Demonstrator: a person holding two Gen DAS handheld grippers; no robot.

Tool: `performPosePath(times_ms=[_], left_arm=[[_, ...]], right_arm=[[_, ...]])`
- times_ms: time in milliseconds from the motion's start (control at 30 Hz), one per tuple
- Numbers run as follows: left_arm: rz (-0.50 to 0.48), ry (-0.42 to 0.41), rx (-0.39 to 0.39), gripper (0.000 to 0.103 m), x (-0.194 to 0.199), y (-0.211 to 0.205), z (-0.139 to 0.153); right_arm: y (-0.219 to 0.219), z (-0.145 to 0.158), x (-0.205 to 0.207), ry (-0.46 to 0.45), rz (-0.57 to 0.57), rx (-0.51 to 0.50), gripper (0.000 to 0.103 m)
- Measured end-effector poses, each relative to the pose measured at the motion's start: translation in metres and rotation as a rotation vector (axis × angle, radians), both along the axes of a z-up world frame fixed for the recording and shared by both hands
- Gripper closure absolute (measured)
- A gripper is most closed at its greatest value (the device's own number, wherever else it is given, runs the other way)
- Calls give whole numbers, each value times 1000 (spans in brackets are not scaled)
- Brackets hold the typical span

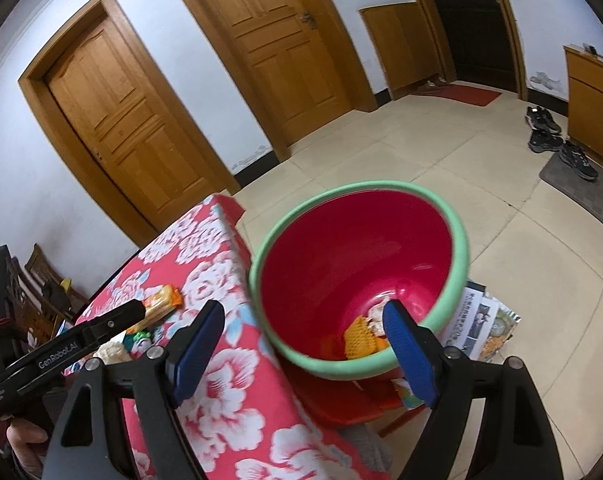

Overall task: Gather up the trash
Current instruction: 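Grasp the orange box with the left tool while the right tool moves toward the crumpled paper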

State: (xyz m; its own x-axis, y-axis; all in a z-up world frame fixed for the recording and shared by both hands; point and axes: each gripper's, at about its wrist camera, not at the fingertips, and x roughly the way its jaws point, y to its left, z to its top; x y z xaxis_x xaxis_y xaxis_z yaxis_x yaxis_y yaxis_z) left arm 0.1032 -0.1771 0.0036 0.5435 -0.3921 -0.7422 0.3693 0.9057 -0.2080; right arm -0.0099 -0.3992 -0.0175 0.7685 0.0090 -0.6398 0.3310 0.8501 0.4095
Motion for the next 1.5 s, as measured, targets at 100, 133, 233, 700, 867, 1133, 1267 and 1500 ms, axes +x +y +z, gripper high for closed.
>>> performPosePath(times_ms=[100,133,233,700,867,1133,1267,1500], left_arm=[[44,-9,0,34,-1,22,3],[60,-11,0,34,-1,30,4],[106,-19,-2,34,-1,52,7],[279,-54,73,33,14,135,10],[319,-48,88,33,21,156,-1],[347,0,69,33,28,171,-20],[331,10,17,32,27,171,-23],[283,33,-5,32,25,161,-33]], right_arm=[[14,2,4,0,29,-5,20],[18,2,4,-1,35,-7,20],[32,5,9,-3,63,-13,19],[75,7,23,17,146,-19,18],[82,7,26,32,154,-30,18],[92,4,29,53,169,-27,18],[96,1,32,66,178,-28,18],[100,-2,35,76,191,-30,18]])
